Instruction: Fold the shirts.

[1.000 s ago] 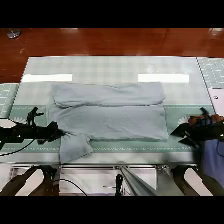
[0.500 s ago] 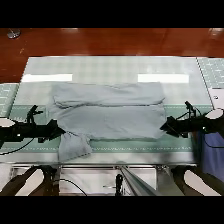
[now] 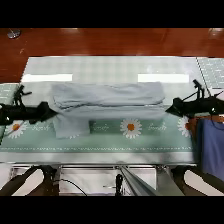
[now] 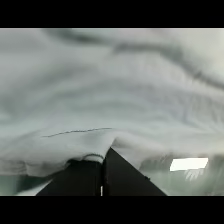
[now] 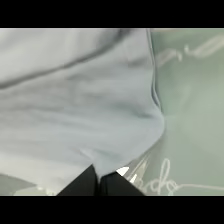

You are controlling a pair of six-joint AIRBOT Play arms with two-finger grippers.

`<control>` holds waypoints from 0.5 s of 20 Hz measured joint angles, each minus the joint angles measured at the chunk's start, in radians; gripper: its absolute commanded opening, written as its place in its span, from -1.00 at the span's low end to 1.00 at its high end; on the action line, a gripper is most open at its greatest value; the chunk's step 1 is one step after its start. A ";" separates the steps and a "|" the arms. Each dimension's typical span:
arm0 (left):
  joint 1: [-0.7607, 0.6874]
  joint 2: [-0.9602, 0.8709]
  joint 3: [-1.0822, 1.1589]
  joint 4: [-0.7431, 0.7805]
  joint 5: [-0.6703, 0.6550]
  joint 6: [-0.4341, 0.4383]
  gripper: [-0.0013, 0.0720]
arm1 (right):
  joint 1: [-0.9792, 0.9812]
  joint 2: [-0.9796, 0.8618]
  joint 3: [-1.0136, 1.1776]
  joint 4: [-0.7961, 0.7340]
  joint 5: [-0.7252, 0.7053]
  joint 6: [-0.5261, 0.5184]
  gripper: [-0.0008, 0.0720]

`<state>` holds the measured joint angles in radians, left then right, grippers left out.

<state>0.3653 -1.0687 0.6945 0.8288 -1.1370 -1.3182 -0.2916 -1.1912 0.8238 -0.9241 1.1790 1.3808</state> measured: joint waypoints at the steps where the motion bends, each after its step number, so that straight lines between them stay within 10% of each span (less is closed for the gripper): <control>1: -0.003 -0.039 0.047 -0.006 0.012 -0.002 -0.90 | 0.000 -0.021 0.035 0.024 -0.003 -0.001 -0.91; 10: -0.105 -0.503 0.512 -0.027 0.023 -0.045 -0.90 | 0.067 -0.339 0.333 0.114 -0.076 0.001 -0.91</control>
<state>0.2600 -1.5715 1.2068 0.8013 -1.1137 -1.3636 -0.2245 -1.5299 1.1572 -0.8097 1.1027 1.3819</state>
